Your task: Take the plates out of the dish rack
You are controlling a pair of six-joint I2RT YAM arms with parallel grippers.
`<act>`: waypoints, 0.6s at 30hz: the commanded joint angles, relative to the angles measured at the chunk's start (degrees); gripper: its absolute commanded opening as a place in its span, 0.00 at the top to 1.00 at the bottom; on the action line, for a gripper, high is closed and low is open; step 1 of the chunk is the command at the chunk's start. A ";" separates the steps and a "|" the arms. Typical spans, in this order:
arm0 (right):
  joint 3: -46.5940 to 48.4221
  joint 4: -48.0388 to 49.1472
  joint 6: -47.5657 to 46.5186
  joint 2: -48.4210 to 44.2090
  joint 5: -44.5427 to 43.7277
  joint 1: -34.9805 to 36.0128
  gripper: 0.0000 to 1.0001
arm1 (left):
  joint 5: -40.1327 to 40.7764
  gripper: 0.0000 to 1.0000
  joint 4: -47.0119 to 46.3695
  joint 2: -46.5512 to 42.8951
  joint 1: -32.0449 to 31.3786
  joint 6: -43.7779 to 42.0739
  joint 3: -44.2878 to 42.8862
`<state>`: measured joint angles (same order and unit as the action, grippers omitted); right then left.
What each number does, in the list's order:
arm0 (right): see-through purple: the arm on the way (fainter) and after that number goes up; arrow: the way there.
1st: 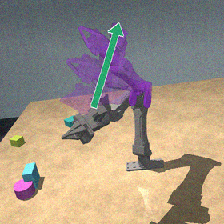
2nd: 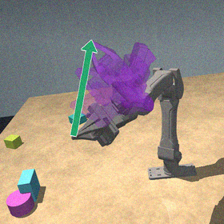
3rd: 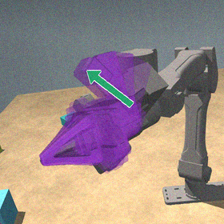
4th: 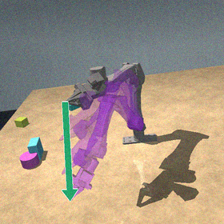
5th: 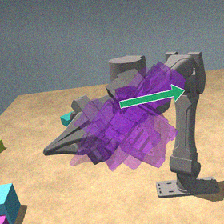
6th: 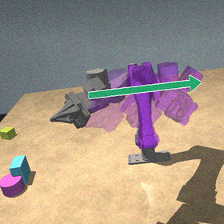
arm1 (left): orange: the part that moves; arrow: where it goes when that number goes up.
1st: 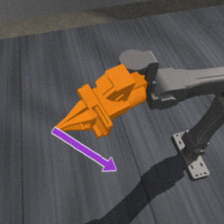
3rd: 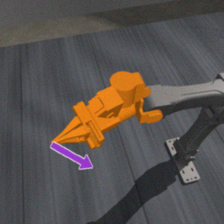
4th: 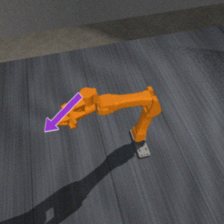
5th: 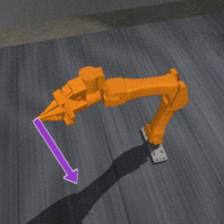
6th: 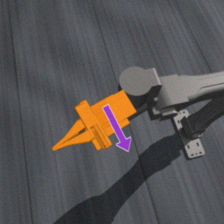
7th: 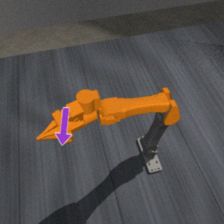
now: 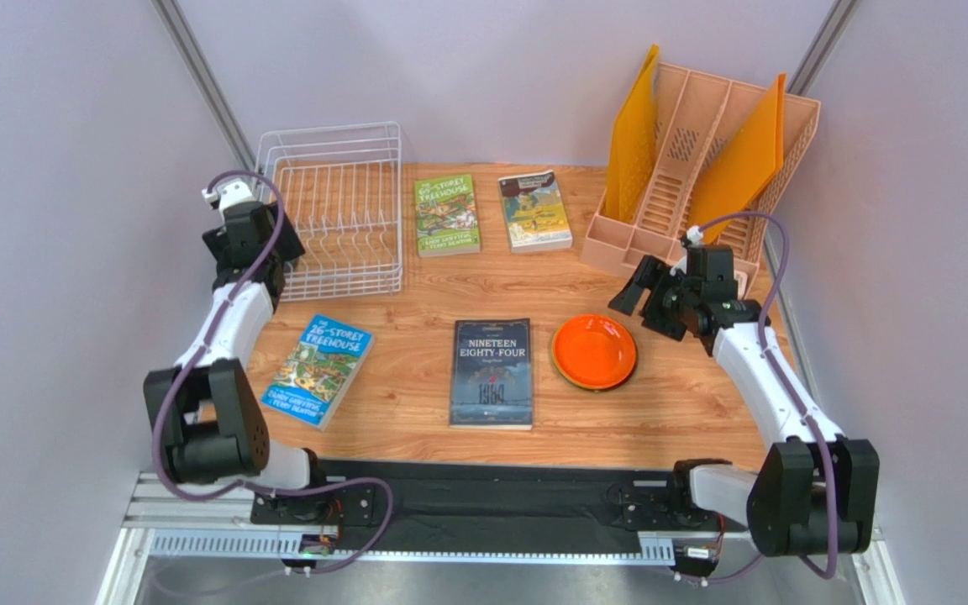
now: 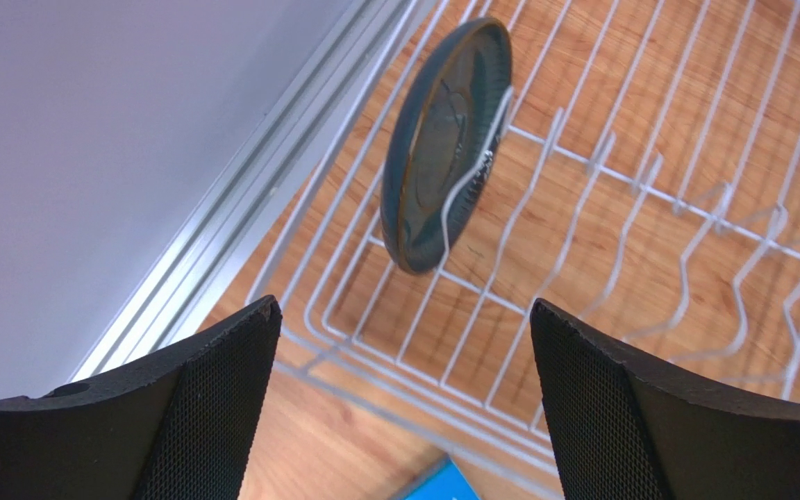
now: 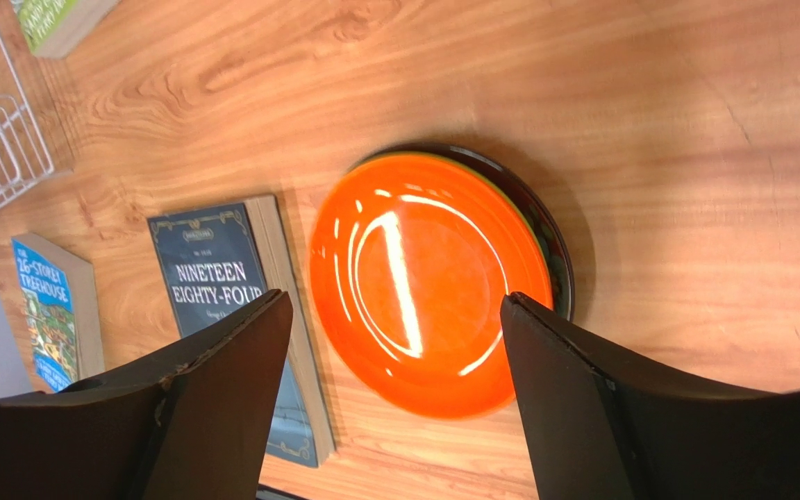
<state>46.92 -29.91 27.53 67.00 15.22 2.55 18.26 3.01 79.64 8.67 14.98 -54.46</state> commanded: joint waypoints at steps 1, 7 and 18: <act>4.49 3.10 -0.55 4.79 0.86 0.18 0.21 | -3.41 0.07 -5.90 6.57 1.88 0.22 -5.39; 6.26 5.74 -0.02 10.42 1.83 0.62 0.24 | -6.04 0.15 -8.37 15.19 4.51 0.05 -10.66; 8.01 7.94 -0.11 18.07 3.50 1.14 0.32 | -5.61 0.33 -12.75 21.79 6.45 -0.65 -12.17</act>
<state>52.27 -24.88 27.59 83.88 17.45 3.29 12.78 -4.91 101.21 14.06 15.00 -65.43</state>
